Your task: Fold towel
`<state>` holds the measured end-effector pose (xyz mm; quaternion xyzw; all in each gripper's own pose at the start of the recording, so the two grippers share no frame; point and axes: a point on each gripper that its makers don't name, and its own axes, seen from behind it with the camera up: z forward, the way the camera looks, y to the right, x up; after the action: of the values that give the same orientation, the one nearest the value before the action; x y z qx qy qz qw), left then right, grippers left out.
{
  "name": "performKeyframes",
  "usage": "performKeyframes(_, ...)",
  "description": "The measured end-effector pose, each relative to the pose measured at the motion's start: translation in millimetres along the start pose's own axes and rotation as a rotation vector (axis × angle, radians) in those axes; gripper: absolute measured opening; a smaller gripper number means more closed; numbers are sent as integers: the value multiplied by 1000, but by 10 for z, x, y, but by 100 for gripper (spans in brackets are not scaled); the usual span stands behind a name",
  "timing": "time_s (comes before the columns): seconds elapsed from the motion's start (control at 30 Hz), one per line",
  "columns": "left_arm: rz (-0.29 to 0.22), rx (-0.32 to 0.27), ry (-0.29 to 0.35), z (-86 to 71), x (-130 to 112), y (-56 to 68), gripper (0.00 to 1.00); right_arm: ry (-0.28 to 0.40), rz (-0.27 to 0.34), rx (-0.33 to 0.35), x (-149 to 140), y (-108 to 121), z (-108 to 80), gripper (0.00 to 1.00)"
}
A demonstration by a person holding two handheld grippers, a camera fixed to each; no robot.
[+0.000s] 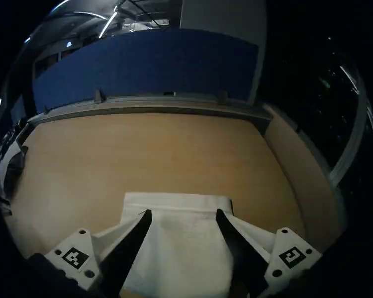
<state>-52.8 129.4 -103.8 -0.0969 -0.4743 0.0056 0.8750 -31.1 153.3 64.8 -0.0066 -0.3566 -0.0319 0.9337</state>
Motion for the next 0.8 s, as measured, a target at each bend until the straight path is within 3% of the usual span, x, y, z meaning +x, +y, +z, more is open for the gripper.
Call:
performKeyframes(0.57, 0, 6, -4, 13, -4, -31, 94, -38, -13, -2, -199, 62, 170, 100)
performKeyframes(0.8, 1, 7, 1, -5, 23, -30, 94, 16, -19, 7, 43, 6, -19, 100)
